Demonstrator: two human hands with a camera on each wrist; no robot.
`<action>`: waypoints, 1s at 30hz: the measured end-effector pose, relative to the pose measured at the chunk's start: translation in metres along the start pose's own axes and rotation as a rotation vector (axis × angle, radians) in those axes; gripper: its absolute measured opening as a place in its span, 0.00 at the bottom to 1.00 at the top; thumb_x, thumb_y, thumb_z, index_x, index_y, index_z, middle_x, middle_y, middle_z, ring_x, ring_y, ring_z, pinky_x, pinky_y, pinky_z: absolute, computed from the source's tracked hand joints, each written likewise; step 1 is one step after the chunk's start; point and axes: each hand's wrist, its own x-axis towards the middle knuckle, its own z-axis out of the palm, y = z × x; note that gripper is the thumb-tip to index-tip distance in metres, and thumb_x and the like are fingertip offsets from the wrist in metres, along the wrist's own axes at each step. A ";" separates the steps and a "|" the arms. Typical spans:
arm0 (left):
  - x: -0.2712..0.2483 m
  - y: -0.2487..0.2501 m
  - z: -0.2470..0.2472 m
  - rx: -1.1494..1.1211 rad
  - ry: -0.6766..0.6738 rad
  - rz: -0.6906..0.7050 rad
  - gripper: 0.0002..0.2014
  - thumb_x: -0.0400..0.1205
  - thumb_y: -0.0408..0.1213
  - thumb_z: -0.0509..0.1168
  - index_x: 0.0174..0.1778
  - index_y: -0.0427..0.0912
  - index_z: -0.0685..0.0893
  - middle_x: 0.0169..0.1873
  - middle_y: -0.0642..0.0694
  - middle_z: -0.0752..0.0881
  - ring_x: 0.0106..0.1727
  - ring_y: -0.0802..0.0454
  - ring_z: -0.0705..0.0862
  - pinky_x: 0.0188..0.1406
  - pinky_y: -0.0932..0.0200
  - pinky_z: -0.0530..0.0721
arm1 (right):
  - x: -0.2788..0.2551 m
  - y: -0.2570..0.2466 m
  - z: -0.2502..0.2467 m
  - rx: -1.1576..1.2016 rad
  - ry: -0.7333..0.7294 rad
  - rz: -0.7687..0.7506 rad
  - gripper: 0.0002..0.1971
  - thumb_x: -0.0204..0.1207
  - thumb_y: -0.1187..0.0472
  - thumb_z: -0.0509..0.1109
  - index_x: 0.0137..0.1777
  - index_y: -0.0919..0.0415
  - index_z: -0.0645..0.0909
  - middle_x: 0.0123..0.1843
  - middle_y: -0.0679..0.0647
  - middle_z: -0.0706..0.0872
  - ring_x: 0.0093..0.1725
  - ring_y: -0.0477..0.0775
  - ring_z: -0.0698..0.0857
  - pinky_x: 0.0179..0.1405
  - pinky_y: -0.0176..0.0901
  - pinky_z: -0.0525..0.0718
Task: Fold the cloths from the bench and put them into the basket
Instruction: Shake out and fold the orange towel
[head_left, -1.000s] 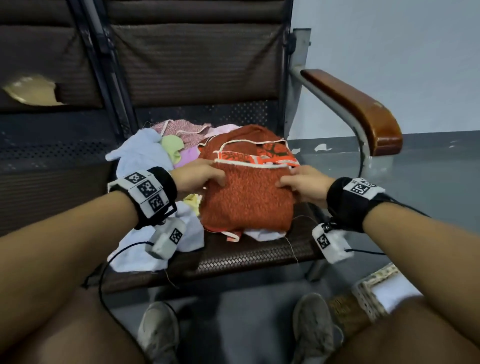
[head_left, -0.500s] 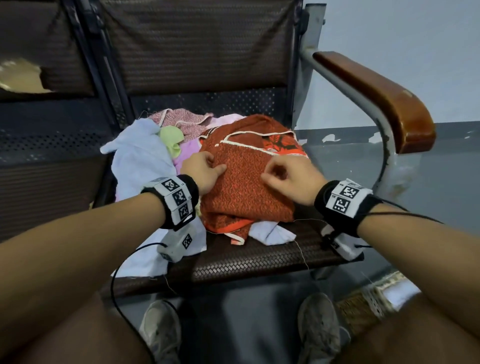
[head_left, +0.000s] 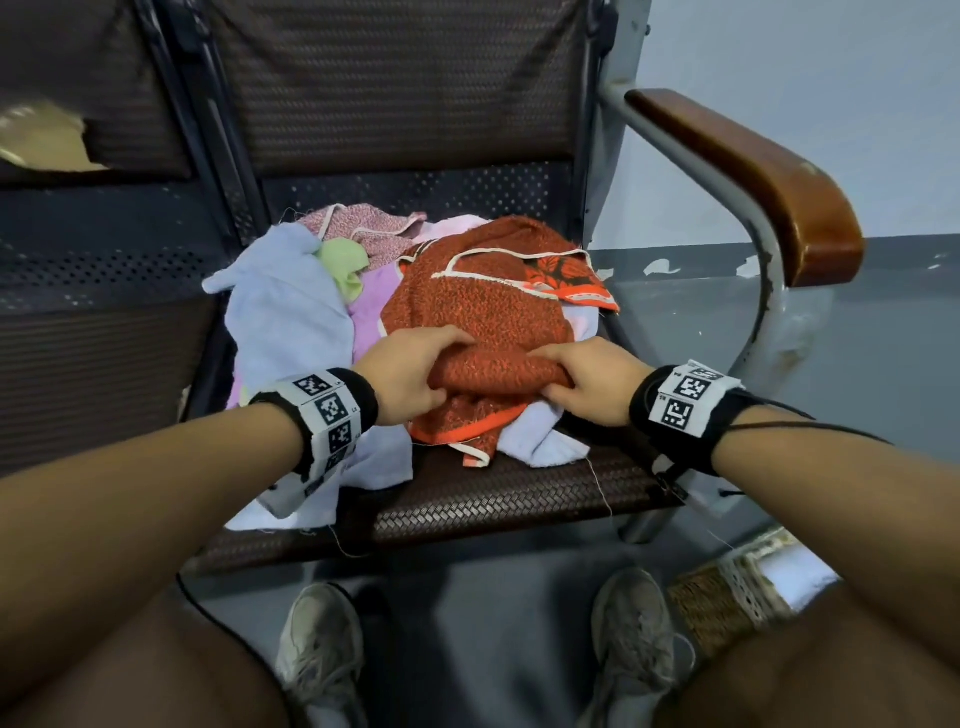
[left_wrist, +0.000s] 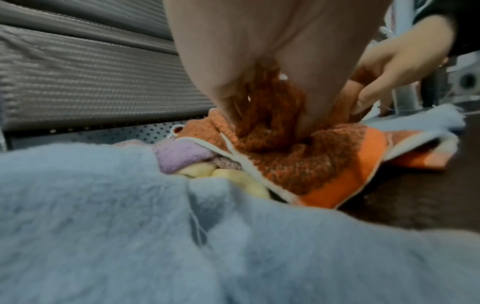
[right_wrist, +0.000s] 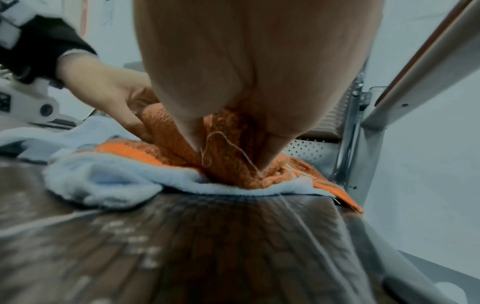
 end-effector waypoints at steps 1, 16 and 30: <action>0.001 0.000 -0.002 -0.008 0.039 -0.026 0.28 0.72 0.38 0.74 0.70 0.49 0.80 0.59 0.47 0.88 0.59 0.45 0.85 0.61 0.53 0.82 | -0.001 0.001 -0.002 0.031 0.041 0.016 0.20 0.80 0.58 0.68 0.72 0.56 0.80 0.58 0.56 0.90 0.59 0.60 0.87 0.60 0.45 0.82; 0.017 -0.001 -0.004 -0.328 0.224 -0.519 0.26 0.78 0.67 0.64 0.58 0.47 0.81 0.48 0.49 0.86 0.52 0.47 0.84 0.49 0.55 0.78 | 0.002 0.011 0.001 0.566 -0.029 0.356 0.13 0.84 0.55 0.66 0.36 0.52 0.82 0.38 0.46 0.88 0.42 0.47 0.86 0.51 0.43 0.78; 0.032 0.028 -0.013 -1.056 0.141 -0.656 0.21 0.67 0.49 0.81 0.49 0.44 0.82 0.51 0.41 0.90 0.46 0.44 0.91 0.39 0.48 0.92 | 0.004 -0.001 -0.017 0.110 -0.088 0.407 0.17 0.79 0.50 0.67 0.64 0.56 0.83 0.60 0.57 0.88 0.61 0.59 0.85 0.58 0.42 0.79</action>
